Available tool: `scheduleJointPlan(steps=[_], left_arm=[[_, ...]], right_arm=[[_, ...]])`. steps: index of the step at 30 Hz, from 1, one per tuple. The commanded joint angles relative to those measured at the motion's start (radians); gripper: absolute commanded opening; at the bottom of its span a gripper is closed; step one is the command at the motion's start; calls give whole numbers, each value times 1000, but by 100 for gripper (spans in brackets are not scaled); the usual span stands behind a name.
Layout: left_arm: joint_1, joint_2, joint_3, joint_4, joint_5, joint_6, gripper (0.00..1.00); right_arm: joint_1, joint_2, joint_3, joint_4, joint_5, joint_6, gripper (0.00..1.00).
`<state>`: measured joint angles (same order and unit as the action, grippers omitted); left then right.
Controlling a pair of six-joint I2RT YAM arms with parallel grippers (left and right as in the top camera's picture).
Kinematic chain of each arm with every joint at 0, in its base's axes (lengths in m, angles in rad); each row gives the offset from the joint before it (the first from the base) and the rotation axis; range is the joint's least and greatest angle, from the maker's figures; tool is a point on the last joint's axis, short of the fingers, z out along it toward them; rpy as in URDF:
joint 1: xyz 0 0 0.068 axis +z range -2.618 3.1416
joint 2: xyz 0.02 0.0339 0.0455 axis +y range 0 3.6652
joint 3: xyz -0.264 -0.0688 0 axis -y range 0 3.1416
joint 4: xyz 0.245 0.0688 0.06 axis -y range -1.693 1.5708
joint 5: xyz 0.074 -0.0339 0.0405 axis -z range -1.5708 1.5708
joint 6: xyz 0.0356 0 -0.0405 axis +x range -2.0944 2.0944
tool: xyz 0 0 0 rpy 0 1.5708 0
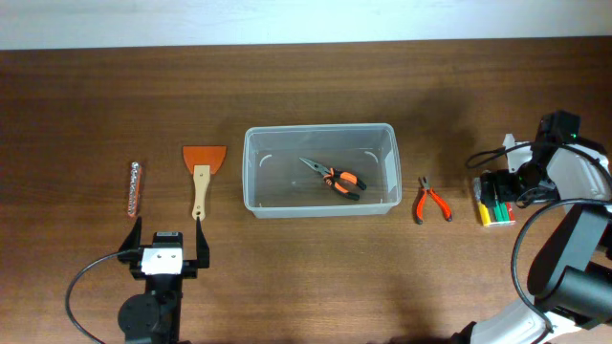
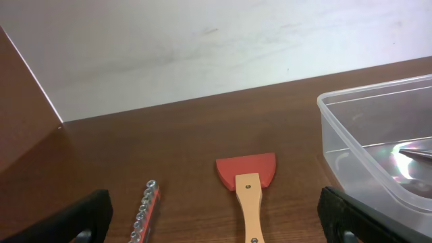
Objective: Pack container
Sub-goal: 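Lower the right gripper and grasp the screwdriver case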
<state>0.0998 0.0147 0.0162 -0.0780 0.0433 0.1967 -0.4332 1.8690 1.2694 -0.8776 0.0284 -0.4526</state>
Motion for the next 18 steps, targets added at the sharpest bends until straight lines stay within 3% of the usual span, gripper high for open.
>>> scheduleJointPlan(steps=[1, 18], left_arm=[[5, -7, -7, 0, -7, -9, 99], [5, -7, -7, 0, -7, -9, 99]], right_arm=[[1, 20, -3, -1, 10, -14, 99], [1, 40, -3, 4, 10, -14, 99]])
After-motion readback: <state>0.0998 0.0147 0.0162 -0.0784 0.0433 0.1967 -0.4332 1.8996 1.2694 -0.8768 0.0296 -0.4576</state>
